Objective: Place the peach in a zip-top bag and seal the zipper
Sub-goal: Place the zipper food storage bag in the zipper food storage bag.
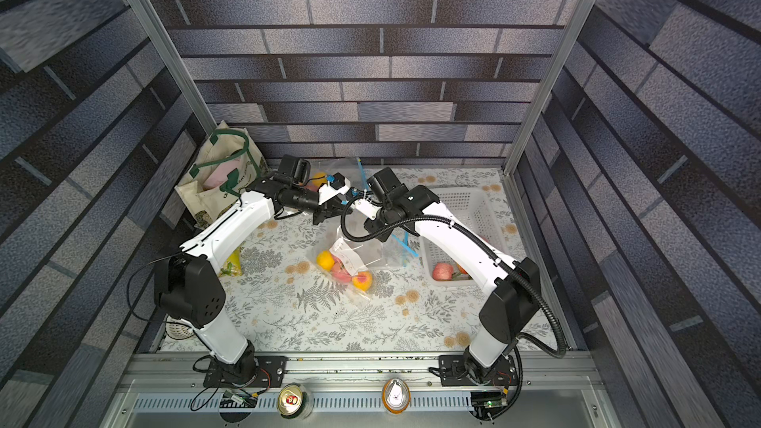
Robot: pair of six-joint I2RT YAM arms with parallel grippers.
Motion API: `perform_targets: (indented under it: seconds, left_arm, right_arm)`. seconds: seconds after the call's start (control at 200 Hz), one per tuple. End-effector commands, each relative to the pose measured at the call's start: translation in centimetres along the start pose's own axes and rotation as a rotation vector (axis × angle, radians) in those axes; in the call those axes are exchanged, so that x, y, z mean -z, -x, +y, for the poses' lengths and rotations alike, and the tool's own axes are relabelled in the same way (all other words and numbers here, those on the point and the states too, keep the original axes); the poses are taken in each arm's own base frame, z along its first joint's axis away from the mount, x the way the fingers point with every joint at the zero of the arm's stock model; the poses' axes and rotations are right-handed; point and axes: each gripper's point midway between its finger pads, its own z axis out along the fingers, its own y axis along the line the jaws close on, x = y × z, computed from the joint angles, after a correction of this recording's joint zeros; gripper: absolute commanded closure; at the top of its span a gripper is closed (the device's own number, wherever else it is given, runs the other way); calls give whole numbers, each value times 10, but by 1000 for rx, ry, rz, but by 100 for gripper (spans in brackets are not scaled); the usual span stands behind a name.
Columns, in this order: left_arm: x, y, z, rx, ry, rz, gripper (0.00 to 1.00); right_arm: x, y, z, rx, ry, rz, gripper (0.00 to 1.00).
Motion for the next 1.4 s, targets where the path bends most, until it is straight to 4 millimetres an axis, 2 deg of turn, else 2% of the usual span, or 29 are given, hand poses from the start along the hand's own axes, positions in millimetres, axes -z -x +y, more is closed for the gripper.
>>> perform_targets:
  seconds: [0.0, 0.125, 0.245, 0.396, 0.551, 0.616, 0.782, 0.857, 1.017, 1.187, 1.278, 1.393]
  left_arm:
    - [37, -1, 12, -39, 198, 143, 100]
    - [78, 7, 12, -47, 308, 177, 100]
    - [109, 4, 14, -117, 412, 270, 100]
    - [148, -20, 45, -90, 529, 393, 100]
    - [163, -36, 80, -179, 590, 516, 100]
    - [162, -41, 88, -231, 551, 535, 100]
    - [157, -56, 125, -355, 501, 568, 100]
    - [151, -54, 142, -402, 483, 561, 100]
    - [121, -43, 176, -463, 443, 474, 100]
    - [80, -64, 214, -485, 405, 499, 100]
    - [66, -65, 243, -479, 488, 453, 88]
    - [56, -59, 272, -416, 583, 389, 85]
  right_arm:
    - [30, 24, -6, -12, -59, -134, 57]
    - [41, 25, -11, -26, -102, -170, 51]
    - [53, 26, -15, -39, -137, -200, 48]
    - [63, 25, -19, -59, -174, -225, 45]
    - [58, 21, -19, -71, -170, -210, 44]
    - [53, 20, -19, -75, -169, -194, 44]
    - [47, 20, -20, -90, -160, -178, 44]
    - [45, 19, -21, -92, -163, -168, 44]
    - [42, 16, -23, -91, -174, -145, 44]
    - [37, 13, -24, -91, -175, -124, 44]
    - [34, 11, -24, -92, -172, -108, 44]
    - [26, 6, -20, -92, -149, -82, 44]
